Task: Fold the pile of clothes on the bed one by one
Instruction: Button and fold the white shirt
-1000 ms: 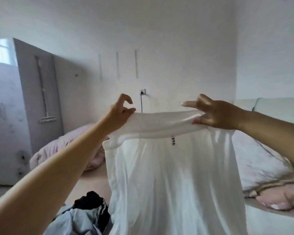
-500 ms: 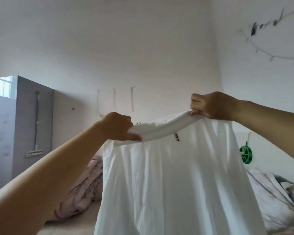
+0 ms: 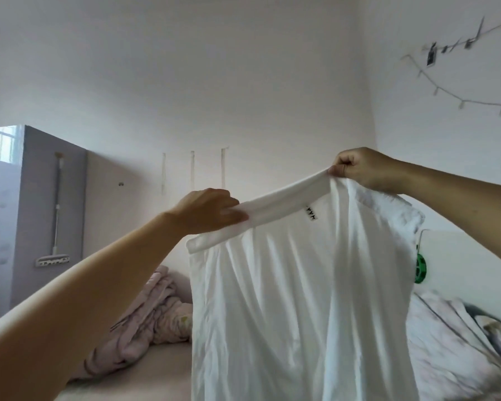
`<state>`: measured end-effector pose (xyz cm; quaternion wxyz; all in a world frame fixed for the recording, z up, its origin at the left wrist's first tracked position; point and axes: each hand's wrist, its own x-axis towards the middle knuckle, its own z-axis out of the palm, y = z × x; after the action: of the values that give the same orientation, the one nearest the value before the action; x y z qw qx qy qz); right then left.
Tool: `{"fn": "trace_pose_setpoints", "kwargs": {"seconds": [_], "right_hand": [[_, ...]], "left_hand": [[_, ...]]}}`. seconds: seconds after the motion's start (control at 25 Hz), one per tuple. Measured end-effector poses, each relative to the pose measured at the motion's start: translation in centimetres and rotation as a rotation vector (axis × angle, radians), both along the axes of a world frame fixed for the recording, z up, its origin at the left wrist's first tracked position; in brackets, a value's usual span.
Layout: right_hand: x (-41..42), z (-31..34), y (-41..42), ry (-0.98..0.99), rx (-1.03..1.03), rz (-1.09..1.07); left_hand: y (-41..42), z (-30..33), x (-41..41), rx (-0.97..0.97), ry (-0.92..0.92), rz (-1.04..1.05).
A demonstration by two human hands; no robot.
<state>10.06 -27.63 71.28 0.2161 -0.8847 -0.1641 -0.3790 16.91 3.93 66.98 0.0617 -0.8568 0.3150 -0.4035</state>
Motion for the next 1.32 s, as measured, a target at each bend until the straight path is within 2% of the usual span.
{"fn": "trace_pose_setpoints", "kwargs": {"seconds": [0.08,0.16,0.24,0.28,0.36,0.48,0.6,0.68,0.72,0.8,1.0,1.08,1.16,1.32], "right_hand": [[-0.3,-0.2,0.1,-0.034,-0.167,-0.057],[-0.3,-0.5,0.5,-0.076,-0.479,-0.172],[0.3,-0.9,0.7,-0.054,-0.673,-0.343],[0.5,-0.9,0.9,-0.024,-0.644,-0.423],[0.6,-0.7,1.0,0.116,-0.418,-0.453],[-0.2,-0.5,1.4,0.364,0.042,-0.198],[-1.3,-0.2,2.2,0.373,0.420,0.115],[-2.0,0.4,2.3,0.389,0.640,0.325],[-2.4,0.7,2.2,0.419,0.686,0.398],[-3.0,1.1,2.0,0.439,0.602,0.394],[-3.7,1.7,3.2,0.086,0.258,0.014],[-4.1,2.1,3.6,-0.024,0.063,-0.186],[-4.5,2.2,3.6,-0.098,0.060,-0.204],[-5.8,1.9,3.4,-0.094,0.306,0.119]], "left_hand": [[0.3,0.0,0.6,-0.053,0.003,0.099],[0.8,0.6,1.5,-0.096,-0.028,0.177],[0.8,1.8,1.9,-0.207,0.019,0.158],[0.5,2.4,1.7,-0.304,0.081,0.138],[-0.2,3.5,1.0,-0.539,0.221,0.070],[-0.9,4.4,0.2,-0.910,0.401,-0.238],[-1.1,4.8,-1.2,-1.123,0.531,-0.394],[-0.8,5.3,-2.3,-1.144,0.682,-0.542],[-0.3,5.5,-2.8,-1.125,0.753,-0.612],[0.7,5.9,-3.7,-0.977,0.770,-0.609],[0.6,7.0,-5.5,-0.624,0.299,-0.129],[0.5,7.5,-6.1,-0.586,0.189,-0.063],[0.8,7.7,-6.9,-0.719,0.189,-0.232],[1.0,6.8,-8.7,-0.949,0.452,-0.754]]}}
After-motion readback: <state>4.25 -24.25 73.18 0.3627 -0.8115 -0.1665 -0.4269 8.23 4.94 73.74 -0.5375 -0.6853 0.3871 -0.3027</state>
